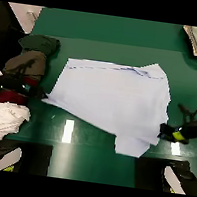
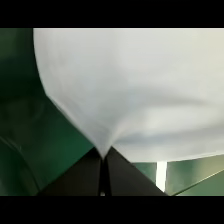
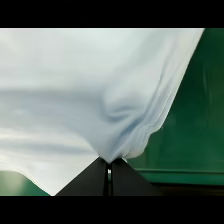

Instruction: Fold the shirts.

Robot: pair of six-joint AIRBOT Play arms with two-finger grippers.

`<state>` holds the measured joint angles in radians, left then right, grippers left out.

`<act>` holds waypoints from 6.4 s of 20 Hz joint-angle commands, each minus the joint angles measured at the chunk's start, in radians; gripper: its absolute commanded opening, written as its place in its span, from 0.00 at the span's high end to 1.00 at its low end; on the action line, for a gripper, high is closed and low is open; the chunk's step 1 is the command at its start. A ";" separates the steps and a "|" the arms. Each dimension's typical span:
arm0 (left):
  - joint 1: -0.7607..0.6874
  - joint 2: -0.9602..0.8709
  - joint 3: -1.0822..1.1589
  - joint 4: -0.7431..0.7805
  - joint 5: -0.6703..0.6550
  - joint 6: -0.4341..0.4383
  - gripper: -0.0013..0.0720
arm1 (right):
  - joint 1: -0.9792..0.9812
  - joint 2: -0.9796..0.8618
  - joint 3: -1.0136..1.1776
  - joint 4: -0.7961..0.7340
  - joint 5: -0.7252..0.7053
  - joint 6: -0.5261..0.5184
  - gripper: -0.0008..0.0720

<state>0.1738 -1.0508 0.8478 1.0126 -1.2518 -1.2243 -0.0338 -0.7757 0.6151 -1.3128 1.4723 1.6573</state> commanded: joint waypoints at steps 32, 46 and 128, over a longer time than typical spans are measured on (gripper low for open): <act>0.000 0.039 0.463 -0.101 -0.121 -0.125 0.95 | 0.005 -0.447 1.156 -0.094 0.212 -0.111 0.97; -0.104 -0.524 0.585 -0.281 0.489 0.158 0.95 | -0.006 -0.834 0.998 -0.104 -0.418 -0.114 0.97; -0.103 0.267 -0.044 -0.064 -0.208 -0.115 0.95 | -0.107 0.170 0.153 0.004 0.216 -0.069 0.97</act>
<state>0.0696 -0.8783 0.7994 0.9565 -1.4315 -1.2892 -0.1417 -0.6685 0.6937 -1.3060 1.6680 1.5803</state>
